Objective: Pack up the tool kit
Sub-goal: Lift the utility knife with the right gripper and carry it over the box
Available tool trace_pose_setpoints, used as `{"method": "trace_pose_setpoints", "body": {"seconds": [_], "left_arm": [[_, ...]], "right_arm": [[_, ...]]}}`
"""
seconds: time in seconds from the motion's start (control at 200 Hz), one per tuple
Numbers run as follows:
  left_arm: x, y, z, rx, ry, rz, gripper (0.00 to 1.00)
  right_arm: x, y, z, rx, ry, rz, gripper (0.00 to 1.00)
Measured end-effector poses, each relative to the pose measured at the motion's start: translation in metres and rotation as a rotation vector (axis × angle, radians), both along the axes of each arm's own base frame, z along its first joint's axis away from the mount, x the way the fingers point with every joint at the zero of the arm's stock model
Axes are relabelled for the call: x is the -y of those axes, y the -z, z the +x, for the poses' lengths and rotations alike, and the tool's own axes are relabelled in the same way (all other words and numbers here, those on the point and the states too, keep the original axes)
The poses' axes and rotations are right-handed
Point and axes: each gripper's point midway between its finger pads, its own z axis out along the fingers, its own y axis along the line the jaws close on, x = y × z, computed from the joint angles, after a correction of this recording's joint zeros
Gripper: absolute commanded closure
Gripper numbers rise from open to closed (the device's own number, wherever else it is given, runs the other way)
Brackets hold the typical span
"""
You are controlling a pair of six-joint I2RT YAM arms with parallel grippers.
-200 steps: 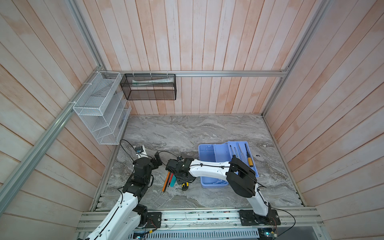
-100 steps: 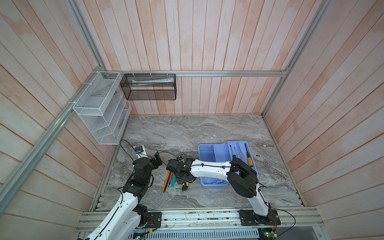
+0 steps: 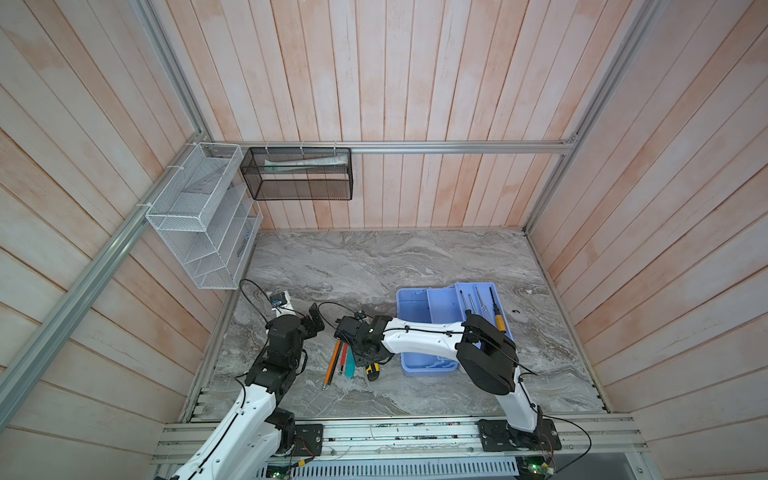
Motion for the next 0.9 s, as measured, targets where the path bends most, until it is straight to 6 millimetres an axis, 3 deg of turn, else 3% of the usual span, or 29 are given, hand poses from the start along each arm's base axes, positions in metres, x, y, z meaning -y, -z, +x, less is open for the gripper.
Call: {"method": "trace_pose_setpoints", "body": {"seconds": [0.23,0.54,0.9], "left_arm": [[0.0,0.0,0.0,0.0,0.0,0.0,0.0],[0.0,0.0,0.0,0.0,0.0,0.0,0.01],[0.0,0.0,0.0,0.0,0.0,0.0,0.01]], "right_arm": [[0.005,-0.012,0.0,0.008,0.005,0.017,0.97],[0.006,-0.047,0.009,0.063,0.012,0.077,1.0],[0.043,-0.088,0.033,0.109,0.045,0.145,1.0]]}}
